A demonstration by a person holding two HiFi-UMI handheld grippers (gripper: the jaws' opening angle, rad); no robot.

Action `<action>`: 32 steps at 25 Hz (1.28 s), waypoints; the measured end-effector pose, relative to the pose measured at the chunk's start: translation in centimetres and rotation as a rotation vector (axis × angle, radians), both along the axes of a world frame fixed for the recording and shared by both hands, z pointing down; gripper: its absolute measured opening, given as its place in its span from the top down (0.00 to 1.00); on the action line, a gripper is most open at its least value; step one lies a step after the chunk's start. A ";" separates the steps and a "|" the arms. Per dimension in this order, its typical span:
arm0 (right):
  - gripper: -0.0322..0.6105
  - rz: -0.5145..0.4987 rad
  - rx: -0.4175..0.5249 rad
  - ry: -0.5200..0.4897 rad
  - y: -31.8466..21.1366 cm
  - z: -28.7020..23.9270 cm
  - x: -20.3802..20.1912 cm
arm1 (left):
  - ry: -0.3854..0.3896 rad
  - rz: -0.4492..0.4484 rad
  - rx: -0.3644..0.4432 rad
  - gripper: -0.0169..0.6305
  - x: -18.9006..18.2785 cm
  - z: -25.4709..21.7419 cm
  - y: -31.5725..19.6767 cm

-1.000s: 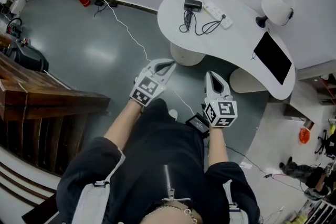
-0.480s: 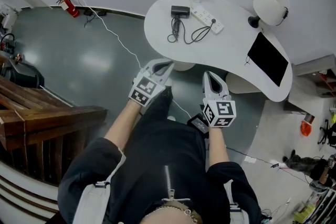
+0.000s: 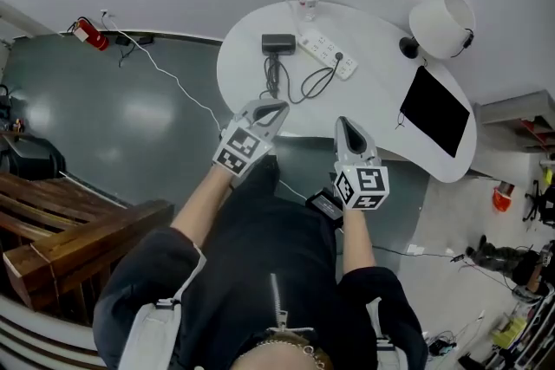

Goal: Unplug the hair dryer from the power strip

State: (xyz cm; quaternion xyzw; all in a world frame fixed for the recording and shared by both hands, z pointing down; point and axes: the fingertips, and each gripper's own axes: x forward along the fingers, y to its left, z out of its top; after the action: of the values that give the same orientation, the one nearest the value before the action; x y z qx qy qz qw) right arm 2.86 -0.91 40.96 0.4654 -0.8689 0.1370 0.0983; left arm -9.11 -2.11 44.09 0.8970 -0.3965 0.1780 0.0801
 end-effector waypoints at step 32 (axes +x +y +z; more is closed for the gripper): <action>0.95 0.158 -0.051 0.031 -15.4 2.6 0.6 | -0.168 0.246 0.037 0.95 0.3 3.1 -18.4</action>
State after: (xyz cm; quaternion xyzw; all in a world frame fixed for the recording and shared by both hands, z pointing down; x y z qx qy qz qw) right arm 3.42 -16.34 43.52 0.5318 -0.8241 0.1595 0.1125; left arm -8.86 -20.55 47.22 0.9221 -0.2921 0.2536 0.0079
